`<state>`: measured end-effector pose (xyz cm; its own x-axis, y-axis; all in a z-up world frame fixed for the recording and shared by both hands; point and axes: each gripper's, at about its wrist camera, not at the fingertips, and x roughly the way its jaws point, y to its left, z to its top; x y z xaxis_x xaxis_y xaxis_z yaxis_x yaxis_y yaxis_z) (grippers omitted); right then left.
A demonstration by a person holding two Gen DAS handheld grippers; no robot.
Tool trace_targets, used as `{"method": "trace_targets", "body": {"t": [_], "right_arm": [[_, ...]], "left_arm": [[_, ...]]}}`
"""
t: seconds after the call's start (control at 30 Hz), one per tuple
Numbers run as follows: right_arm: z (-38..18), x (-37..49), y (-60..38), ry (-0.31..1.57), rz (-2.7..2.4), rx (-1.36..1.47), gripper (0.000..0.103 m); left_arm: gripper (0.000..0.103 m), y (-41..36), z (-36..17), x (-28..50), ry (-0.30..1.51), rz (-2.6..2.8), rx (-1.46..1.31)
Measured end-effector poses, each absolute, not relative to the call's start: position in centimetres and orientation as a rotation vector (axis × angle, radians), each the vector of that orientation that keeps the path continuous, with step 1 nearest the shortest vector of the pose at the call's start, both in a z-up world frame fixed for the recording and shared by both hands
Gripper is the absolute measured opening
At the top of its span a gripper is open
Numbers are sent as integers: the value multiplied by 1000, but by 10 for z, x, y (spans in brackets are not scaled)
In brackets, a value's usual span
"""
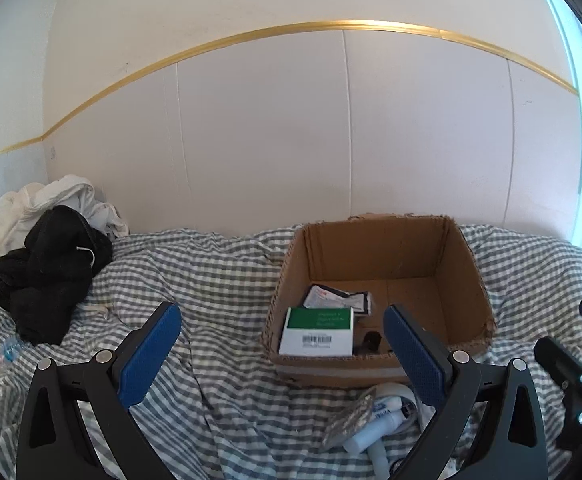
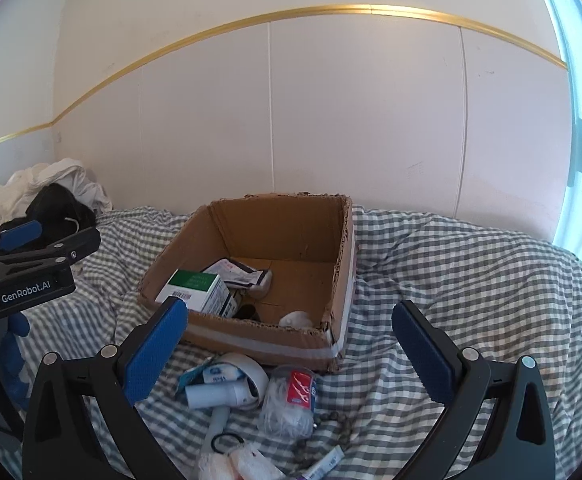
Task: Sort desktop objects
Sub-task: 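Withdraw both tools from the box back toward the pile, then grasp blue blister pack with left tool while right tool grasps white lace cloth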
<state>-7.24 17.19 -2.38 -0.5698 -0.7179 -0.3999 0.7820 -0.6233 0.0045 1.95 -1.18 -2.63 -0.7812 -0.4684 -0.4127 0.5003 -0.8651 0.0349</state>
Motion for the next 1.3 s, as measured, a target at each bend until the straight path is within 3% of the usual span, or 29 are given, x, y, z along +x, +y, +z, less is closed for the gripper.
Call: {"method": "trace_targets", "body": {"t": [0.33,0.7,0.77,0.83,1.0,1.3], "right_arm": [[-58,-83,192,297,-2106,596,103],[-104,-97,171,410,-1959,829,99],[-119,-100,163,453,-1910,910,85],[-129,-101,159,478,-1866,956,79],[-150,-97,143,554,-1763,1032,77],[-184,-87,120,686,-1620,1115,56]], "left_arm": [[103,-5,-65,19,129,-2538,780],[98,7,-126,-2,18,-2532,1022],[96,8,-132,-6,14,-2535,1051],[93,6,-138,-9,16,-2534,1075],[92,2,-148,-19,23,-2532,1136],[92,14,-164,-46,-64,-2554,1220]]}}
